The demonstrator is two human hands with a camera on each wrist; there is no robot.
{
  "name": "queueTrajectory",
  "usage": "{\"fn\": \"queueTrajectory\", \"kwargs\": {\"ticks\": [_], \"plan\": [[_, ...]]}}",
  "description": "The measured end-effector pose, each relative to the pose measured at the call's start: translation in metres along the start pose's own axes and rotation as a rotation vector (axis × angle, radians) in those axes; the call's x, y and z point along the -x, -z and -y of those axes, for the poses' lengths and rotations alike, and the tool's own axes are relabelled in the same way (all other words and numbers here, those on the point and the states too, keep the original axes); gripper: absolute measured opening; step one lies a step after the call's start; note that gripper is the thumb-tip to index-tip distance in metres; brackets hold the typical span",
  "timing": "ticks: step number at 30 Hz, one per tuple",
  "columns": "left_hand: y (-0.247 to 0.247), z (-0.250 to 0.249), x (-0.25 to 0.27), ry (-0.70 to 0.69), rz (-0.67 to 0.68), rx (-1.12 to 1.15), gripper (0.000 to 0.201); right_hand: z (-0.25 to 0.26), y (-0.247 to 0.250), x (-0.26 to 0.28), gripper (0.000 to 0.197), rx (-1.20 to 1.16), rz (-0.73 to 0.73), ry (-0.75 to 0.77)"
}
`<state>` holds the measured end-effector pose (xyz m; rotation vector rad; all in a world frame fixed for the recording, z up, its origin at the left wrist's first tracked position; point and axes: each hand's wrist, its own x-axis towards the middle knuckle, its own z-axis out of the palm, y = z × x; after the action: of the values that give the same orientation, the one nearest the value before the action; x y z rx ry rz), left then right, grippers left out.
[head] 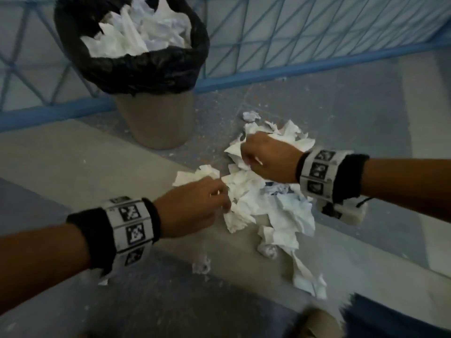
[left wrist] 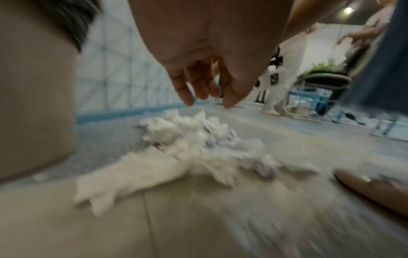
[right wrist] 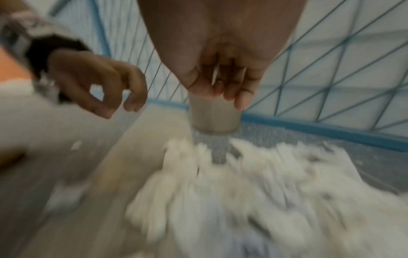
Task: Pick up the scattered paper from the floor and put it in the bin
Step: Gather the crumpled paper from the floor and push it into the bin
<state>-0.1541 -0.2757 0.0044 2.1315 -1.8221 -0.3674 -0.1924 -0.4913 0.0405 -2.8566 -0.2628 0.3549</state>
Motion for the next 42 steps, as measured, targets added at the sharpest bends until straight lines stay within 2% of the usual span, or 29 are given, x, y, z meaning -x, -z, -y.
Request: {"fn": "queueTrajectory", "kwargs": {"ticks": [2, 3, 5, 6, 8, 9, 10, 12, 13, 14, 15, 17, 19, 21, 22, 24, 26, 29, 31, 35, 37, 38, 40, 42], "plan": [[-0.036, -0.012, 0.008, 0.046, 0.27, 0.02, 0.034, -0.008, -0.036, 0.036, 0.018, 0.088, 0.292, 0.069], [-0.05, -0.016, 0.011, 0.077, 0.373, 0.03, 0.04, -0.01, -0.052, 0.054, 0.021, 0.108, 0.419, 0.148], [-0.071, -0.02, 0.021, 0.084, 0.508, 0.025, 0.048, -0.012, -0.079, 0.085, 0.043, 0.191, 0.699, 0.287], [-0.081, -0.02, 0.028, 0.069, 0.53, -0.01, 0.049, -0.013, -0.091, 0.098, 0.053, 0.258, 0.804, 0.355], [-0.089, -0.019, 0.034, 0.111, 0.57, -0.066, 0.054, -0.019, -0.11, 0.118, 0.067, 0.369, 0.924, 0.441], [-0.093, -0.018, 0.036, 0.103, 0.532, -0.111, 0.053, -0.023, -0.119, 0.125, 0.068, 0.407, 0.924, 0.471], [-0.094, -0.018, 0.036, 0.124, 0.576, -0.085, 0.045, -0.027, -0.124, 0.131, 0.066, 0.432, 0.911, 0.502], [-0.099, -0.016, 0.036, 0.071, 0.598, -0.024, 0.025, -0.029, -0.124, 0.137, 0.052, 0.444, 0.889, 0.557], [-0.102, -0.016, 0.036, 0.099, 0.554, 0.064, 0.022, -0.031, -0.123, 0.137, 0.044, 0.428, 0.854, 0.556], [-0.102, -0.016, 0.034, 0.17, 0.511, 0.134, 0.023, -0.032, -0.119, 0.134, 0.037, 0.411, 0.819, 0.523], [-0.102, -0.015, 0.03, 0.21, 0.434, 0.191, 0.03, -0.034, -0.117, 0.129, 0.031, 0.412, 0.721, 0.514], [-0.101, -0.012, 0.021, 0.23, 0.273, 0.307, 0.049, -0.035, -0.113, 0.119, 0.02, 0.266, 0.587, 0.47], [-0.093, -0.015, 0.005, 0.255, 0.192, 0.367, 0.043, -0.034, -0.107, 0.113, 0.033, 0.071, 0.447, 0.372], [-0.085, -0.019, -0.012, 0.284, 0.125, 0.38, 0.038, -0.039, -0.098, 0.113, 0.032, -0.021, 0.391, 0.25], [-0.083, -0.022, -0.019, 0.291, 0.099, 0.392, 0.04, -0.042, -0.095, 0.115, 0.038, 0.013, 0.424, 0.242], [-0.083, -0.028, -0.032, 0.287, 0.055, 0.397, 0.039, -0.046, -0.094, 0.121, 0.06, 0.156, 0.62, 0.264], [-0.087, -0.033, -0.042, 0.27, 0.014, 0.382, 0.036, -0.045, -0.099, 0.13, 0.072, 0.306, 0.791, 0.28], [-0.09, -0.033, -0.05, 0.258, 0.021, 0.341, 0.031, -0.041, -0.112, 0.138, 0.059, 0.393, 0.888, 0.25], [-0.089, -0.028, -0.051, 0.26, 0.051, 0.323, 0.031, -0.038, -0.116, 0.137, 0.05, 0.35, 0.817, 0.229], [-0.083, -0.011, -0.045, 0.254, 0.07, 0.195, 0.032, -0.037, -0.119, 0.125, 0.027, 0.207, 0.366, 0.282], [-0.083, -0.007, -0.044, 0.245, 0.172, 0.089, 0.035, -0.034, -0.122, 0.117, 0.022, 0.299, 0.232, 0.347], [-0.085, -0.007, -0.044, 0.249, 0.26, 0.035, 0.037, -0.031, -0.125, 0.112, 0.021, 0.322, 0.231, 0.359], [-0.091, -0.009, -0.045, 0.276, 0.405, -0.014, 0.043, -0.024, -0.13, 0.103, 0.003, 0.366, 0.295, 0.361], [-0.095, -0.012, -0.046, 0.305, 0.448, -0.002, 0.047, -0.021, -0.135, 0.094, 0.017, 0.363, 0.378, 0.35]]}}
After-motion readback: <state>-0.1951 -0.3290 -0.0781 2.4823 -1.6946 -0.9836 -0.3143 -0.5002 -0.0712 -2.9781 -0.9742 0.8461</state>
